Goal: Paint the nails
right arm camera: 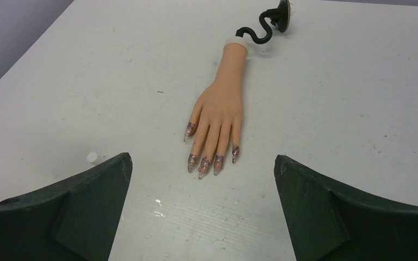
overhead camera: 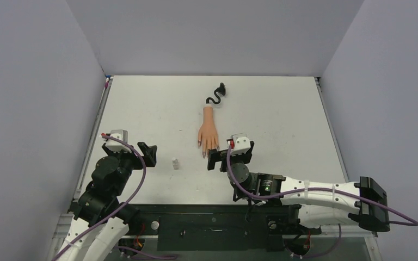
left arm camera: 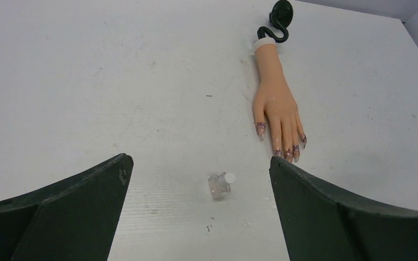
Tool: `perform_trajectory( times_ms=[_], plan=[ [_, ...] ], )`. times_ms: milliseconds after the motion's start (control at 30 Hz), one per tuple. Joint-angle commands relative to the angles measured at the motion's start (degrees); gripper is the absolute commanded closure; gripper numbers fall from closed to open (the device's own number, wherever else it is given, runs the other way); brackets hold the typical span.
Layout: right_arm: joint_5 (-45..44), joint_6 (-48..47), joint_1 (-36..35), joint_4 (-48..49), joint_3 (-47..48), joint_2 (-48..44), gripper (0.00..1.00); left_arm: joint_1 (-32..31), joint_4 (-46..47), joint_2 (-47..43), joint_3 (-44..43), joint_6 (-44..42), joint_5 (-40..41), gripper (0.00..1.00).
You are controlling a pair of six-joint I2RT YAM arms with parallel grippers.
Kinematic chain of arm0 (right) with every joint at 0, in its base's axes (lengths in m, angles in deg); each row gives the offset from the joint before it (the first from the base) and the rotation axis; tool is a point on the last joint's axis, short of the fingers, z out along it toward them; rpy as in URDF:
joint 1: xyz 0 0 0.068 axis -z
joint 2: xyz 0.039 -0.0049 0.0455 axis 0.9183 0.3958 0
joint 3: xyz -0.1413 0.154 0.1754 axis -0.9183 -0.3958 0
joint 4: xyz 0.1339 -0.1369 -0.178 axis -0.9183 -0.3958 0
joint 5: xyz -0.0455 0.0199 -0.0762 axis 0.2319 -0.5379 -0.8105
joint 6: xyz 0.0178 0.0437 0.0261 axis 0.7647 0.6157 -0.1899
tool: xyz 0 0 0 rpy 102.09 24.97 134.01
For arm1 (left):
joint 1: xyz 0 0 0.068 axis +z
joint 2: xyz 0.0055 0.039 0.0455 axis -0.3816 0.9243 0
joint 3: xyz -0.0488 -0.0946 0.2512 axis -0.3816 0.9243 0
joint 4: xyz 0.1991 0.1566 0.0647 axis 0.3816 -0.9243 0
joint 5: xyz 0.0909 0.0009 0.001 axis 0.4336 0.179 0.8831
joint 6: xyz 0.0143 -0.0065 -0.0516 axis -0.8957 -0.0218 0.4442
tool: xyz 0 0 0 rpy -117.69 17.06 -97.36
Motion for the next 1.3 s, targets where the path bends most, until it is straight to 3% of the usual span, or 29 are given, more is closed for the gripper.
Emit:
perform_trajectory(
  times_ms=[0,267,533,900,1267],
  plan=[
    [-0.81,-1.96,-2.17,7.10,-0.26,2.24,0.00,-0.10,0.72,-0.41,-0.40,-0.44,0.20,0.03],
    [3.54,-15.73,-8.99,31.25,-6.66,11.45,0.00,-0.01,0.30,-0.54,-0.61,-0.61,1.00,0.04],
    [4.00,-13.43,-10.00,35.77,-2.29,23.46,0.01,-0.06,0.07,-1.59,-0.61,-0.69,2.56,0.04],
    [12.74,-3.11,-6.64,34.51,8.02,37.73,0.05,0.07,-1.22,-3.48,-0.08,1.17,14.92,0.04],
    [9.63,7.74,-4.43,25.83,16.72,45.92,0.16,-0.01,-1.15,-4.92,0.38,1.34,14.56,0.04]
  ],
)
